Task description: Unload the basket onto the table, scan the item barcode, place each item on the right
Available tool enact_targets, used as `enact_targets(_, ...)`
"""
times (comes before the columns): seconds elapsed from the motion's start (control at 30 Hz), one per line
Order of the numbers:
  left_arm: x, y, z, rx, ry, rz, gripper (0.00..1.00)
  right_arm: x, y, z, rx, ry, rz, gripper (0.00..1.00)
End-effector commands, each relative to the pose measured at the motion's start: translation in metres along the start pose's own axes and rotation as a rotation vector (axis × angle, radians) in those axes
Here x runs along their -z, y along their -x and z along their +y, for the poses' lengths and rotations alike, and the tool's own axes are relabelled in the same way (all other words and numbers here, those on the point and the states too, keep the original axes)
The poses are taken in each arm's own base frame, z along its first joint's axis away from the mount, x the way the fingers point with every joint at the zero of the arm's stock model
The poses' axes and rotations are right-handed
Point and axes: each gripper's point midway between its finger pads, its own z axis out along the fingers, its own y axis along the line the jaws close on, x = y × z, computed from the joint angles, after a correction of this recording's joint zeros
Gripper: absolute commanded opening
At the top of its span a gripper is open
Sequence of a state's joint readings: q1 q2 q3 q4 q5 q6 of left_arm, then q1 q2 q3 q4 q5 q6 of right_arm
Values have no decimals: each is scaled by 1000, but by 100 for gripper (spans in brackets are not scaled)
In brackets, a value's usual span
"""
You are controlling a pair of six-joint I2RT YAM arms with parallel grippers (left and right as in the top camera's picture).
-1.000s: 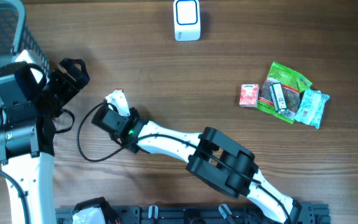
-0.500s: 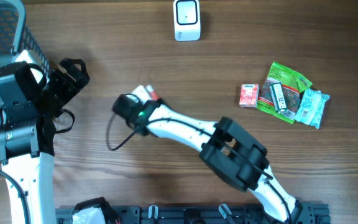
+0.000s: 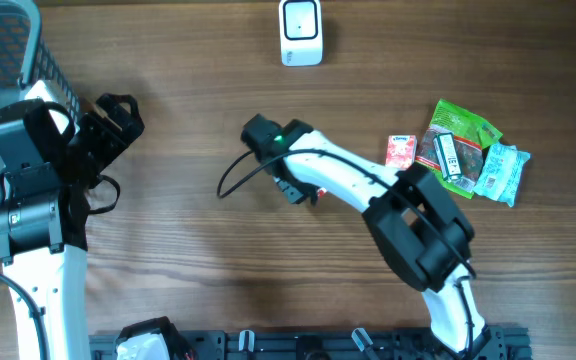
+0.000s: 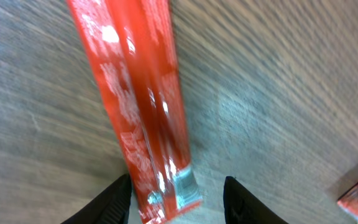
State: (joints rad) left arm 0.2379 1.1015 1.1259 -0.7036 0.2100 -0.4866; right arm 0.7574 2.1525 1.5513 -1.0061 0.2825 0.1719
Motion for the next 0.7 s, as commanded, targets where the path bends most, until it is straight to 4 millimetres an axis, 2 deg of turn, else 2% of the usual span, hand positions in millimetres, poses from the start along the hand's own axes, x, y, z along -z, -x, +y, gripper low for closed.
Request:
enact_targets(0.0, 1, 2, 1, -9, 0, -7, 100, 46, 10, -3, -27, 191, -104, 50)
enact_targets(0.1, 1, 2, 1, -9, 0, -7, 100, 56, 12, -13, -37, 266, -126, 53)
enact_targets(0.23, 1, 2, 1, -9, 0, -7, 100, 42, 8, -38, -99, 260, -91, 53)
enact_targets(0.43, 1, 2, 1, -9, 0, -7, 100, 7, -1, -51, -166, 258, -68, 53)
enact_targets(0.5, 1, 2, 1, -9, 0, -7, 100, -6, -9, -45, -199, 267, -52, 52)
enact_targets(0.57, 1, 2, 1, -9, 0, -7, 100, -17, -18, -32, -247, 317, -29, 52)
enact_targets(0.67, 1, 2, 1, -9, 0, -7, 100, -24, -32, 7, -279, 496, 9, 52)
